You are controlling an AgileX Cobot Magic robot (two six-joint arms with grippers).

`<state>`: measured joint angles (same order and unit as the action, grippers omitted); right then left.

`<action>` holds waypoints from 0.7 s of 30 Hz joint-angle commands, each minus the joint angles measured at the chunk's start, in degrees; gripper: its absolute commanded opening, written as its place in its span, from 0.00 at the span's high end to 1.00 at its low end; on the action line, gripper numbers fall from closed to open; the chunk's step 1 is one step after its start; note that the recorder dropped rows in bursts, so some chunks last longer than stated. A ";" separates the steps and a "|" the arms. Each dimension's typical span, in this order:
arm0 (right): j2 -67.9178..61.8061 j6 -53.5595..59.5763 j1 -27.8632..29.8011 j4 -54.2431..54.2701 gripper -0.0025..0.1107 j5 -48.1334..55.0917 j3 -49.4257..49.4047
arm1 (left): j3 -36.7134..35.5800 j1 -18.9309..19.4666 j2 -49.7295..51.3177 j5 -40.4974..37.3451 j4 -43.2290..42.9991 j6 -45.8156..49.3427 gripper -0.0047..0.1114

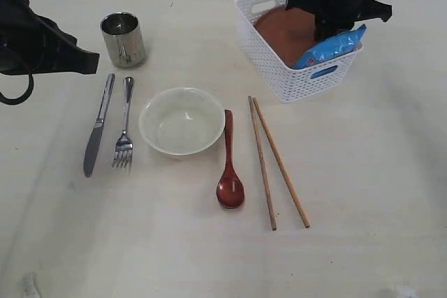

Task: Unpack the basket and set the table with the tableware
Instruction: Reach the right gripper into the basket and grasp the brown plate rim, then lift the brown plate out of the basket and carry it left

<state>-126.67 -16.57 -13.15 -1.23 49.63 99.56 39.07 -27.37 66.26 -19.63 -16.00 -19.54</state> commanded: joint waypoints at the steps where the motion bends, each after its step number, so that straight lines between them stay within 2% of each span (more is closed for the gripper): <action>1: -0.36 0.92 0.43 -0.22 0.98 -1.01 0.29 | -0.33 0.16 -0.47 0.16 -0.05 -0.26 0.96; 14: 4.76 3.15 0.43 -0.79 0.98 -0.28 0.29 | -0.33 0.16 -0.47 0.16 -0.05 -0.15 0.96; 21: 10.01 4.00 0.43 -5.06 0.98 3.13 0.29 | -0.33 0.16 -0.47 0.16 -0.05 -0.15 0.96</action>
<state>-118.16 -13.25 -13.15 -5.21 52.43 99.75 39.07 -27.37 66.26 -19.63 -16.00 -19.54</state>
